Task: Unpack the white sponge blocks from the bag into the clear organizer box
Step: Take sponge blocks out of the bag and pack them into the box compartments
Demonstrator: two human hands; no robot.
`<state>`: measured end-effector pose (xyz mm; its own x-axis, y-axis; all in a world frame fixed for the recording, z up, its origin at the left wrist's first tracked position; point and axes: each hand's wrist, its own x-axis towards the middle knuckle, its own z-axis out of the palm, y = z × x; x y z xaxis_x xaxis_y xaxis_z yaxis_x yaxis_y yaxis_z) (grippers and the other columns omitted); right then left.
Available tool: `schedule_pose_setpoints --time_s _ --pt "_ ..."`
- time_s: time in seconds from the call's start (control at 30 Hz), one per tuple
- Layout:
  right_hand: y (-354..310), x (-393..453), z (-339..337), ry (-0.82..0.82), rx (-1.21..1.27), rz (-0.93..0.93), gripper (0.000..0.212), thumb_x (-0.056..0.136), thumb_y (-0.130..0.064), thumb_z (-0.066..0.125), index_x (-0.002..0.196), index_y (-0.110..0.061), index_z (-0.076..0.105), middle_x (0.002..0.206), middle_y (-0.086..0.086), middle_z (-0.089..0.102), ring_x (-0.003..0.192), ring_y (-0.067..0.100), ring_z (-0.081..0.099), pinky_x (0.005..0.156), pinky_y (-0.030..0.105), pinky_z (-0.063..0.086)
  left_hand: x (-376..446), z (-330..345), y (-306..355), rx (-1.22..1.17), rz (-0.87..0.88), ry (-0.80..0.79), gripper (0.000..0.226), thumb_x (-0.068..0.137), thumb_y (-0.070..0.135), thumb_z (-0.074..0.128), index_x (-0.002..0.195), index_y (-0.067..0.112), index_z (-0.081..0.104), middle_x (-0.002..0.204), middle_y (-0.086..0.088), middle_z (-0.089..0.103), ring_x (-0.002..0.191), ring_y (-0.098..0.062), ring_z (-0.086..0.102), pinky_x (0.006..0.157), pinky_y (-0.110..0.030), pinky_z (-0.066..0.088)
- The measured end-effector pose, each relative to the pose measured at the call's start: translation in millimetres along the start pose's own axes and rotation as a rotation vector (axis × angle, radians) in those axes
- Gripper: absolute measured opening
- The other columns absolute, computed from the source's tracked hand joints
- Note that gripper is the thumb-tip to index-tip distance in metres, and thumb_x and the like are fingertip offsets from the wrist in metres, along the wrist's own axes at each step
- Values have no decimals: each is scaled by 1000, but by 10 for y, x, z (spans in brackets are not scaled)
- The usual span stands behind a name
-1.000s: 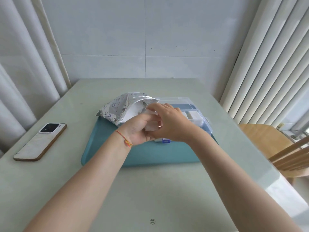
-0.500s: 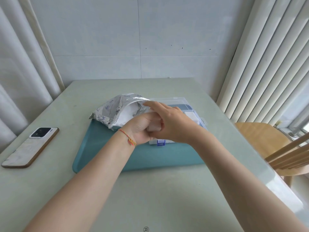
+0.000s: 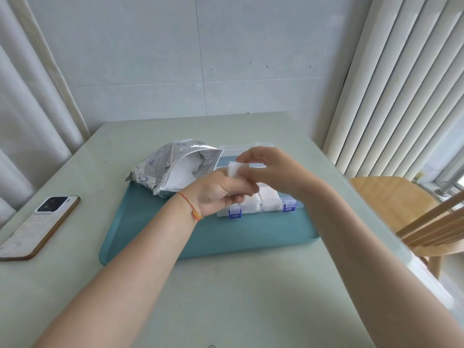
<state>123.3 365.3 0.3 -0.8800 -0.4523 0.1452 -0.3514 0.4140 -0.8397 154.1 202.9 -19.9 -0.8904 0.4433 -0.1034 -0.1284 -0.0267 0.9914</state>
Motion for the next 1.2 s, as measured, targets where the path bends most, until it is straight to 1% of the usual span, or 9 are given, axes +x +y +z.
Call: schedule_pose_setpoints --time_s 0.13,0.23,0.37,0.57,0.83,0.97,1.03,1.13,1.2 --pt "64 -27 -199 177 106 34 0 90 -14 68 90 -14 68 77 -3 68 62 1 58 64 18 46 111 -3 -16 102 -1 200 44 66 12 73 110 13 65 88 -1 63 82 -12 58 63 -23 42" --pt "192 -54 -386 196 4 147 5 91 -15 68 94 -14 71 73 1 66 57 4 55 54 16 41 201 -5 -50 341 42 414 25 73 15 65 96 22 65 86 0 62 76 -14 56 68 -24 47" --pt "335 -65 -404 91 -184 300 9 87 -17 71 95 -19 71 69 0 61 53 8 49 48 17 38 305 41 -122 666 60 441 24 87 7 56 83 30 62 83 5 66 79 -18 62 79 -31 51" --pt "512 3 -213 126 -258 334 22 82 -18 76 89 -17 55 89 0 60 72 17 54 70 33 50 312 177 -159 949 60 359 19 87 8 53 94 19 68 101 2 67 96 -17 60 83 -26 47" --pt "520 -7 -73 162 -561 277 22 80 -17 70 72 -22 50 86 -3 59 81 20 57 66 31 47 342 228 -178 1222 46 224 31 94 17 45 108 20 73 106 -3 54 101 -22 54 90 -31 44" --pt "488 -39 -64 132 -727 299 3 82 -19 68 85 -18 66 91 -2 62 85 22 61 64 27 45 406 236 -221 1265 -19 171 35 99 24 41 107 15 74 109 -9 51 105 -24 50 94 -34 41" --pt "469 -45 -59 128 -774 303 8 85 -18 64 90 -17 70 95 0 63 86 24 62 65 28 47 412 216 -222 1235 -16 163 35 99 25 42 103 13 74 107 -9 51 105 -24 52 94 -35 42" --pt "381 -35 -27 195 -812 272 15 90 -20 55 92 -15 69 94 4 64 83 28 61 65 29 46 291 142 -216 1144 169 312 25 95 18 51 99 14 76 100 -6 54 95 -20 52 82 -27 39" --pt "283 -4 39 293 -768 197 18 92 -22 50 91 -14 67 89 3 63 81 29 59 63 31 46 129 15 -205 1120 435 601 18 86 10 59 89 13 76 91 -6 57 87 -23 53 77 -29 41"
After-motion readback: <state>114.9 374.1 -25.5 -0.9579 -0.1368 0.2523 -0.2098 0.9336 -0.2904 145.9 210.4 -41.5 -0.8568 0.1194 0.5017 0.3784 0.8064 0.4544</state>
